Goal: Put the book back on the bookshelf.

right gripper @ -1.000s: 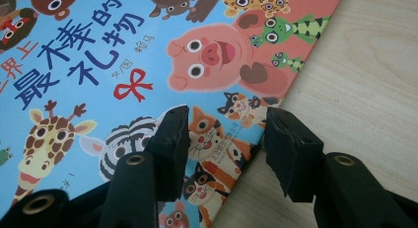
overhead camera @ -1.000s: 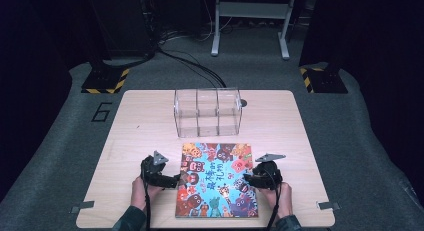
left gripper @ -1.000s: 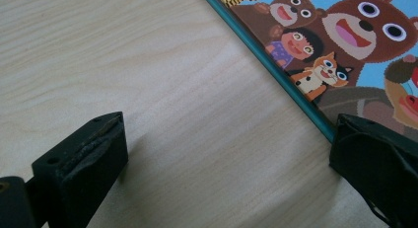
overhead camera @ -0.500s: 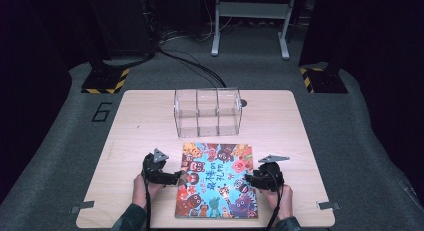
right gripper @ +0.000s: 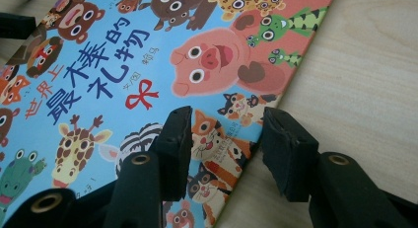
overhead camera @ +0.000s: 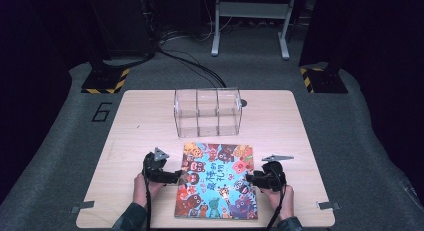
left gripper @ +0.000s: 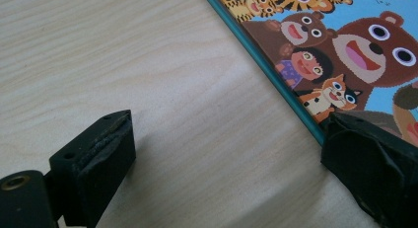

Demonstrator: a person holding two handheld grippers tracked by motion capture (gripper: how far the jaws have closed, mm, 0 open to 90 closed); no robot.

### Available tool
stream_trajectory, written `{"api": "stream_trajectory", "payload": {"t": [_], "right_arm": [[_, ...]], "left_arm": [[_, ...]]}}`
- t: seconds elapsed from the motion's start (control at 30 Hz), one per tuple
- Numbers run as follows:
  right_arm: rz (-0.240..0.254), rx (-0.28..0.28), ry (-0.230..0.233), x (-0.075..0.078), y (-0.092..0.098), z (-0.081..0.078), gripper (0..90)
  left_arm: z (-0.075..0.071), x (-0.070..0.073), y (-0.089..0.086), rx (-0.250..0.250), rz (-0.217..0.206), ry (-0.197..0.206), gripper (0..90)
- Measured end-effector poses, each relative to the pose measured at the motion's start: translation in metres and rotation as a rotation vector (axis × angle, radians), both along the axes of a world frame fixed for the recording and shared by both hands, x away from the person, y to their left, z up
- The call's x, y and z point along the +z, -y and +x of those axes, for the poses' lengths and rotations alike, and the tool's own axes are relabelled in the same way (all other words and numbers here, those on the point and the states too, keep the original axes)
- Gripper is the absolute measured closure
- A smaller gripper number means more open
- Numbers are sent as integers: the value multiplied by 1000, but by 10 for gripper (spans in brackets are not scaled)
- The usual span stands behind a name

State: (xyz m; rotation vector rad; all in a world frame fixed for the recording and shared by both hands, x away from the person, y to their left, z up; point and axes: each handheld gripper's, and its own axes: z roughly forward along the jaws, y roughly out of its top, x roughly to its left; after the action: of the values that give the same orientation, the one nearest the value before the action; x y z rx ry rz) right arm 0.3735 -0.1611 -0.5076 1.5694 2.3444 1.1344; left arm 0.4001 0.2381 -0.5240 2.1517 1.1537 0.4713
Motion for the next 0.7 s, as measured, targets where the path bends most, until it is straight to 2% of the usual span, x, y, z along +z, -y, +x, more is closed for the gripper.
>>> {"api": "stream_trajectory", "payload": {"t": [0.03,0.07,0.1,0.13,0.2,0.27,0.3,0.37,0.5,0.6,0.7], "right_arm": [[7,-13,-28,1,0,-2,551],[11,-7,-23,1,1,-3,551],[29,-21,-41,1,2,-5,552],[42,-22,-38,0,4,-5,556],[48,-23,-34,-1,6,-4,563],[-48,-34,-31,0,0,-4,544],[-72,-35,-38,1,-3,-3,538],[-87,-33,-71,4,-4,1,535],[-122,-18,-116,8,-6,7,521],[-133,-11,-143,10,-9,9,499],[-115,-6,-125,8,-5,6,529]], "left_arm": [[0,-1,2,16,-18,-8,62],[1,0,1,4,-1,0,64],[1,0,2,11,-14,-3,67],[2,0,2,0,-1,-4,68],[3,0,3,4,-4,1,68],[5,0,6,-3,0,-4,66],[5,1,6,0,2,-11,67],[4,2,7,-7,29,-18,67],[2,3,8,-12,37,-32,65],[2,2,9,5,31,-29,65],[5,3,8,5,30,-28,67]]}}
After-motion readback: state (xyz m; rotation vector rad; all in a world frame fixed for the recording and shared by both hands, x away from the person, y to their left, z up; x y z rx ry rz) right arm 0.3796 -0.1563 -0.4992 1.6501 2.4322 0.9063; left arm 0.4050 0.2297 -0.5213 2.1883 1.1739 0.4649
